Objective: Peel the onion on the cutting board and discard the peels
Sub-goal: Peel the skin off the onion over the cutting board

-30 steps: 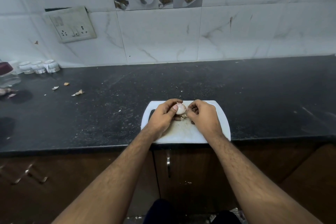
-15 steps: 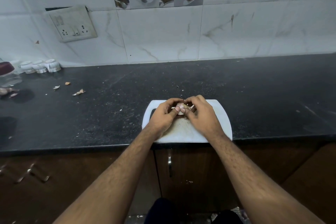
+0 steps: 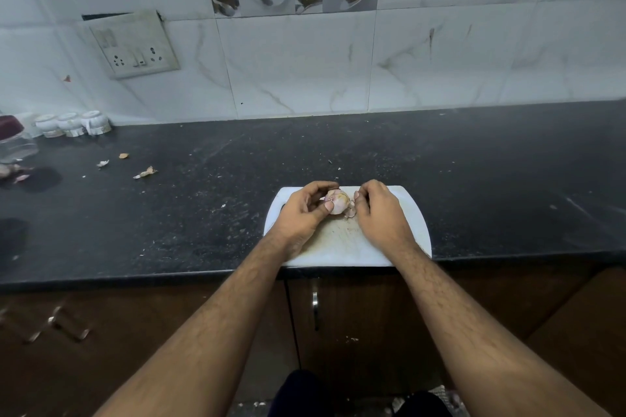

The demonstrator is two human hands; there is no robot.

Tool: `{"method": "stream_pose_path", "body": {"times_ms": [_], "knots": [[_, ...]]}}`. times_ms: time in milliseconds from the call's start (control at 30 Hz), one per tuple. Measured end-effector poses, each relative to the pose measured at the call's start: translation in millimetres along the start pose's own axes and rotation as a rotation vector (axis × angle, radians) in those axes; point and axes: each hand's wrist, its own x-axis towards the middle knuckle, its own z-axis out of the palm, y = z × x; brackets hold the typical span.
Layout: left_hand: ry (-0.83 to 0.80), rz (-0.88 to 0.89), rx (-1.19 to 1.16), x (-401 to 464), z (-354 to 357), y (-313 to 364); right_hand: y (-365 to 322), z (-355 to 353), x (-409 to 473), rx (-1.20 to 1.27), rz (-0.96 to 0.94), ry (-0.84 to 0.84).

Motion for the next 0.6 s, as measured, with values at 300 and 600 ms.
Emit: {"method": "stream_pose_path", "body": {"times_ms": [300, 600], "knots": [[0.019, -0.010, -0.029, -1.0, 2.6, 1.3, -3.0, -4.0, -3.8, 0.124, -0.054, -0.010], [-0.014, -0.018, 0.048, -4.6, 1.0, 1.9, -4.5, -7.6, -8.4, 0.285, -0.012, -0.034]]}}
